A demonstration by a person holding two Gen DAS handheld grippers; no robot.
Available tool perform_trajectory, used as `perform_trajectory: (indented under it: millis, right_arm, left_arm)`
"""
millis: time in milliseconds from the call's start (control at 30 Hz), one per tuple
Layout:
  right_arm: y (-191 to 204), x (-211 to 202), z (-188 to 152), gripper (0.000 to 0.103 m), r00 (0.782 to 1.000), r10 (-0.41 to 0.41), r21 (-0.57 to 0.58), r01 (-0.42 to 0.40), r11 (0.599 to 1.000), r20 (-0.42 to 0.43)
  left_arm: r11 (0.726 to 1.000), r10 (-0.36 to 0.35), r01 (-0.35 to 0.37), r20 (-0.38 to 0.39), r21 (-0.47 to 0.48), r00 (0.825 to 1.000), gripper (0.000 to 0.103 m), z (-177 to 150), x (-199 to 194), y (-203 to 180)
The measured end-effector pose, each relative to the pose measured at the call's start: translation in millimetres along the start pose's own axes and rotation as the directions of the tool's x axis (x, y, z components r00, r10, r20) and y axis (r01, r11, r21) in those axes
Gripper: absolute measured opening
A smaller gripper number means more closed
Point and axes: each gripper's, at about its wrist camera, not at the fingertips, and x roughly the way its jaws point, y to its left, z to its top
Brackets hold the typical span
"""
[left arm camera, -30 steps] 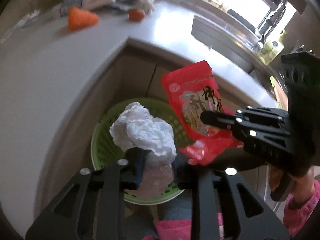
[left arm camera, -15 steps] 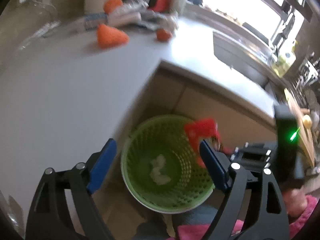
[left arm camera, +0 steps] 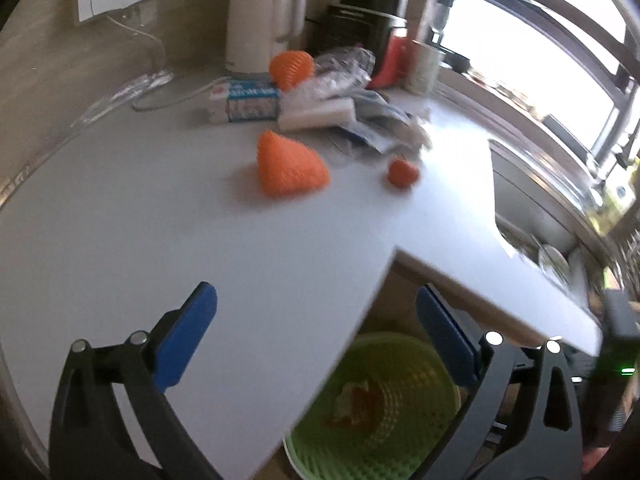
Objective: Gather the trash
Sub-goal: 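Grasp the orange foam net with the left tool while the right tool grasps the peeled orange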
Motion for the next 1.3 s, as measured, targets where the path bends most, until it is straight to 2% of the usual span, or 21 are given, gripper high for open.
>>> perform_trajectory:
  millis: [167,267,400,600,1033,1067,1133,1167,1200,1233,1267,1300]
  right_arm:
    - [-13,-3,62,0.101,0.996,-0.037,-0.088,0.044,0.995,0.079]
    - [-27,5,94,0.101,0.994,-0.057,-0.103,0.067,0.992,0.098]
    - [-46,20,128,0.101,0.994,-0.046,-0.102,0.056,0.993,0.102]
    - [-63,49,156,0.101,0.996,-0.031,-0.103,0.04,0.994,0.082]
    - [-83,79,178,0.101,0.999,-0.009,-0.095,0.013,0.995,0.044]
    - [-81,80,179,0.101,0.999,-0.011,-0.098,0.015,0.995,0.042]
    - [-79,84,182,0.101,0.999,-0.015,-0.108,0.019,0.994,0.043]
    - [-79,86,183,0.101,0.999,-0.017,-0.111,0.022,0.994,0.043]
    - [-78,87,184,0.101,0.999,-0.02,-0.116,0.025,0.993,0.045]
    - [-77,88,184,0.101,0.999,-0.021,-0.12,0.027,0.992,0.046]
    - [-76,89,185,0.101,0.999,-0.019,-0.123,0.025,0.992,0.046]
    - [-77,90,186,0.101,0.999,-0.018,-0.125,0.024,0.992,0.048]
  left_arm:
    - [0.996,0.085,-0.085,0.02,-0.007,0.996,0.095,39,28,-6]
    - [0.992,0.125,-0.125,0.023,0.006,0.992,0.095,56,46,-12]
    - [0.986,0.165,-0.166,0.017,0.024,0.986,0.095,74,68,-18]
    - [0.984,0.175,-0.176,-0.02,-0.029,0.984,0.095,90,98,-14]
    - [0.978,0.181,-0.185,-0.051,-0.095,0.982,0.095,100,132,-8]
    - [0.977,0.185,-0.189,-0.049,-0.101,0.982,0.093,100,133,-8]
    - [0.975,0.19,-0.194,-0.049,-0.112,0.981,0.072,100,133,-7]
    - [0.974,0.186,-0.193,-0.067,-0.119,0.98,0.05,100,136,-6]
    - [0.972,0.188,-0.197,-0.08,-0.125,0.979,0.041,100,138,-4]
    - [0.97,0.193,-0.201,-0.071,-0.136,0.979,0.037,100,136,-2]
    - [0.97,0.188,-0.197,-0.069,-0.14,0.98,0.026,100,134,0]
    - [0.971,0.18,-0.188,-0.071,-0.145,0.981,0.024,100,132,1]
